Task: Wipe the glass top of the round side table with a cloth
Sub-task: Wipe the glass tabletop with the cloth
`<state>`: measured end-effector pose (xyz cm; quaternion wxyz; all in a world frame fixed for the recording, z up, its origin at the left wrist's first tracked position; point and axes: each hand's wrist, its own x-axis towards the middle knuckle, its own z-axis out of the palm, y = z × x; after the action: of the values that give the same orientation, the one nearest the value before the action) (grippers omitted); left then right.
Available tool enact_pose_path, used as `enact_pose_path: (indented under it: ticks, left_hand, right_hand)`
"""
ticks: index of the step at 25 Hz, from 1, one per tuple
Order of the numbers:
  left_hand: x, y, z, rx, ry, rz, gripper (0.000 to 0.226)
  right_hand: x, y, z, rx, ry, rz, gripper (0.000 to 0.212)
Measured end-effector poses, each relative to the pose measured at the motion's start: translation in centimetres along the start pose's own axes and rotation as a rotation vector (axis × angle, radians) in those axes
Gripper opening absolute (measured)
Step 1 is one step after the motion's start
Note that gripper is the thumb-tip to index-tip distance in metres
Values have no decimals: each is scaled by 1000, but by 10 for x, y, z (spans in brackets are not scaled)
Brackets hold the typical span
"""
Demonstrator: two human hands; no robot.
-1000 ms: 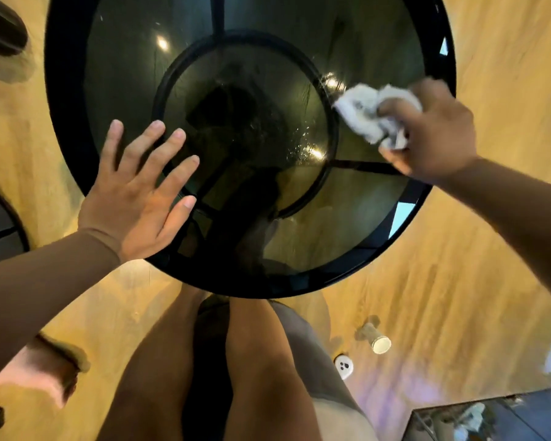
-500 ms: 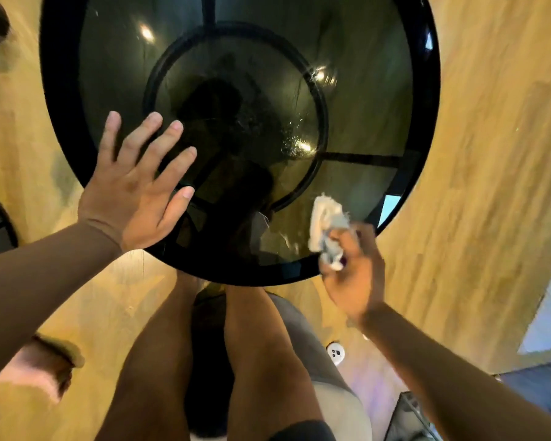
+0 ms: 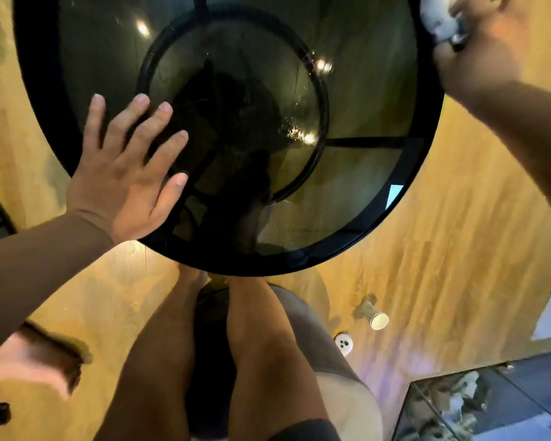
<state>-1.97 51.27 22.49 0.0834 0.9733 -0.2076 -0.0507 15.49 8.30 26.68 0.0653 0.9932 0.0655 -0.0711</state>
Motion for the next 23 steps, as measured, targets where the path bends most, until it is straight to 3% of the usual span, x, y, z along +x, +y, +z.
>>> enact_pose_path:
  ticks: [3,9,10,12,14,15,17,19,20,21,23]
  left_hand:
    - [0,-1,-2,-17,-13,-3,53]
    - [0,-1,-3,22,-27,5,52]
    - [0,-2,-3,26,-34,10,52]
    - [1,-2,-2,26,-43,16,53]
    - [0,0,-1,33,-40,27,52]
    - [-1,-1,0,40,-35,29,52]
    - [-2,-2,0,39,-31,24,52]
    - [-2,-2,0,23,-35,14,52]
    - [-2,-2,0,19,-41,12,53]
    - [-2,-1,0,20,-47,14,53]
    - [-1,-1,0,23,-53,12,53]
  right_hand:
    - [-47,-28,5,168,94,225,33]
    - [-245,-156,2,485,-176,273,36]
    - [-253,-188,0,524,-226,209,39]
    - [-252,-242,-11,572,-329,-179,41]
    - [-218,-237,-11,470,-336,-535,40]
    - [-193,-222,-8,422,-282,-605,39]
    - [-126,-174,-8,379,-151,-471,38]
    - [-50,-131,-13,341,16,-91,34]
    - [-22,-115,-14,279,106,4,33]
    - [4,-100,-10,181,149,30,36]
    - [35,-95,-9,122,80,66,39]
